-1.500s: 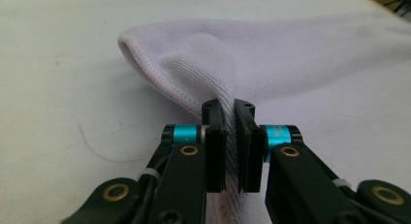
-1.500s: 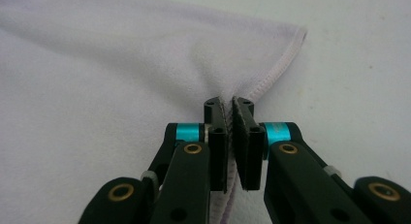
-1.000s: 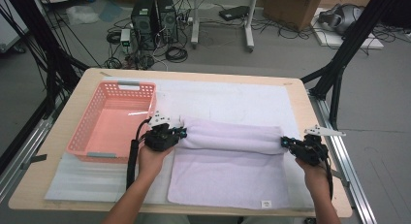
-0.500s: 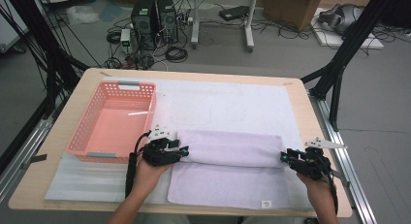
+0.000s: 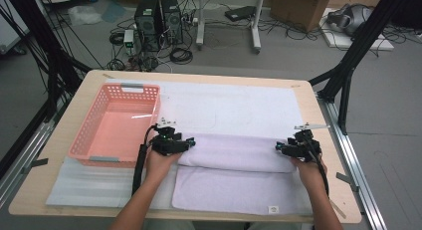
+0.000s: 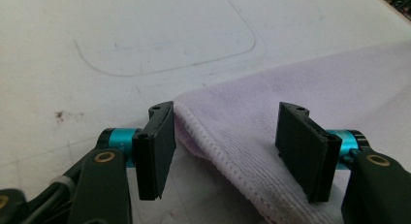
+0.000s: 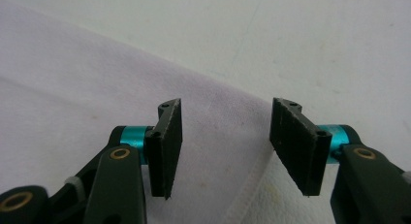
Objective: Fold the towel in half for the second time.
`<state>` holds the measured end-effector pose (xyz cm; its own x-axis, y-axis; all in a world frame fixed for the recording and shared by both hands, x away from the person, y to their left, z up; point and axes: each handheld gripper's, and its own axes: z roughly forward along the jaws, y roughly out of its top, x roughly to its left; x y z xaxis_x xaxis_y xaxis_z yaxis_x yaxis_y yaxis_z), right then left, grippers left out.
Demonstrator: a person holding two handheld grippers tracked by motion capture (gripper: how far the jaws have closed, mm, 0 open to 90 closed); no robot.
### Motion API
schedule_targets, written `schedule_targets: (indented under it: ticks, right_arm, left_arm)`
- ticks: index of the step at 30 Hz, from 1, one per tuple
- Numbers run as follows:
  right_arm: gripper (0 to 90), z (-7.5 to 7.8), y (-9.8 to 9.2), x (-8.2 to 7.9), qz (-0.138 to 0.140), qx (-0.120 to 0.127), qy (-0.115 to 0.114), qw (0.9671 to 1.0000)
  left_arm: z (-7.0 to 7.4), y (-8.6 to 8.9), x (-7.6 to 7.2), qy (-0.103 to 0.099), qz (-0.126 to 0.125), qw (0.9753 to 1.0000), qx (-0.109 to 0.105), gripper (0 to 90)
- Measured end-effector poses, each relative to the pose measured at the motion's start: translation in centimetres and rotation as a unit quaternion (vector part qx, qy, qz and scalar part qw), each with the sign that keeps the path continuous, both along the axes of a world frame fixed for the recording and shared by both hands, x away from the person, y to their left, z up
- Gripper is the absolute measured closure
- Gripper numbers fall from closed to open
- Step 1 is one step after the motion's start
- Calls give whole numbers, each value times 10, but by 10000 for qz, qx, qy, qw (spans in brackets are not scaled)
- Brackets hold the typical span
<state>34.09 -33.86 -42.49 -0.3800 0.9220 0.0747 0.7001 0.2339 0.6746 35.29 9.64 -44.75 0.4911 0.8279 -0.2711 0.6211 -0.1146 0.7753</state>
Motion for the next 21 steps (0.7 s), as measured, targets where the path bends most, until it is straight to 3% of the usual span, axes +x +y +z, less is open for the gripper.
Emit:
schedule_targets:
  ticks: [2, 4, 5, 7, 8, 10, 14, 21]
  right_arm:
    - [456, -4, 2, 4, 14, -39, 72, 10000]
    - [522, -8, 4, 6, 58, -78, 140, 9999]
    - [563, -9, 4, 6, 92, -111, 146, 9998]
    - [743, -8, 3, 5, 167, -183, 125, 9996]
    - [821, -8, 2, 5, 186, -81, 170, 9997]
    - [868, -7, -1, 4, 235, -88, 122, 9996]
    - [874, 0, -4, -5, 244, 35, -178, 9995]
    - [876, 19, -8, -37, 276, 378, -726, 9963]
  left_arm:
    - [-3, -3, 0, 11, -120, 9999, 101, 445]
    - [-4, -6, -3, -185, -208, 9989, 380, 531]
    - [-4, -6, -4, -239, -249, 9983, 460, 628]
    - [-4, -3, -3, -152, -330, 9988, 339, 786]
    - [-4, -4, -4, -185, -349, 9987, 332, 821]
    - [-2, -3, -5, -242, -386, 9984, 335, 839]
    - [8, 2, -11, -426, -384, 9983, 40, 843]
    - [28, 12, -32, -796, -532, 9948, -347, 843]
